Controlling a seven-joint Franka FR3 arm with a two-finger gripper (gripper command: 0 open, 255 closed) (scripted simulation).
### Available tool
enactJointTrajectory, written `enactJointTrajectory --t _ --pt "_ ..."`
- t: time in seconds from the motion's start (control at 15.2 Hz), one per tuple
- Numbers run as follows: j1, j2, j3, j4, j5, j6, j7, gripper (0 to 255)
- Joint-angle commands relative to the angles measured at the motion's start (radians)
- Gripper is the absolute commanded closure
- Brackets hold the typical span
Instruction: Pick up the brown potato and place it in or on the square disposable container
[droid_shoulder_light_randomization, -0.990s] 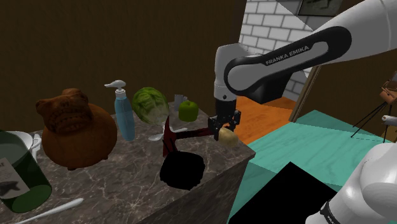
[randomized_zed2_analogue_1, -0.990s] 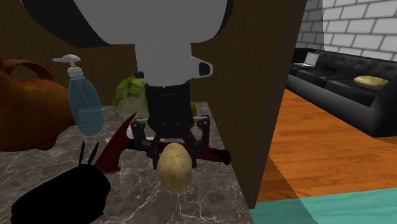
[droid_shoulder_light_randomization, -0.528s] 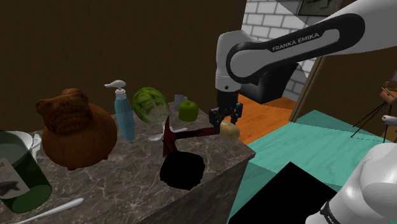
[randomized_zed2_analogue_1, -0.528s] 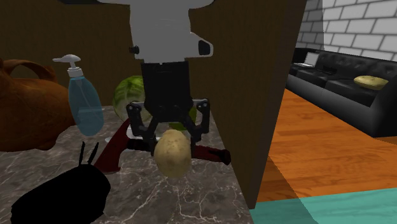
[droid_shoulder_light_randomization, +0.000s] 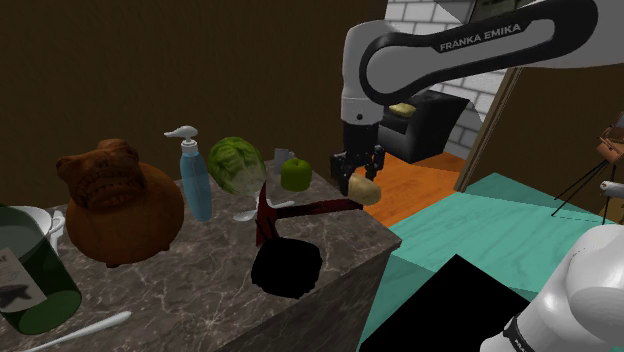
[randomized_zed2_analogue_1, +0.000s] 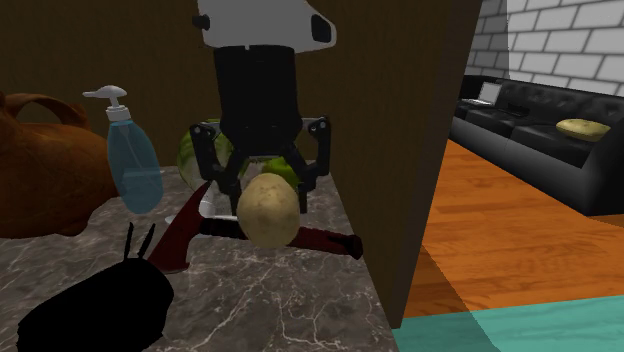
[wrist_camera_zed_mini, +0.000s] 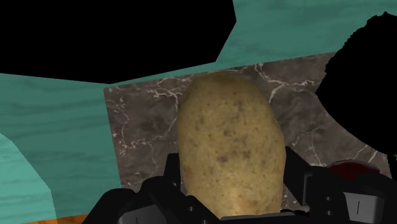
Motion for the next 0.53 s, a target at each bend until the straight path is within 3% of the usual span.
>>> enactJointTrajectory --t 0.0,0.2,0.46 --pt "-0.001 -0.007 -0.002 0.022 0.0 -0.029 -0.001 255" --pt "-0.001 -0.012 -0.003 0.05 0.001 -0.062 -0.001 255" --pt "0.037 0.055 0.057 0.122 0.007 -0.063 0.099 255"
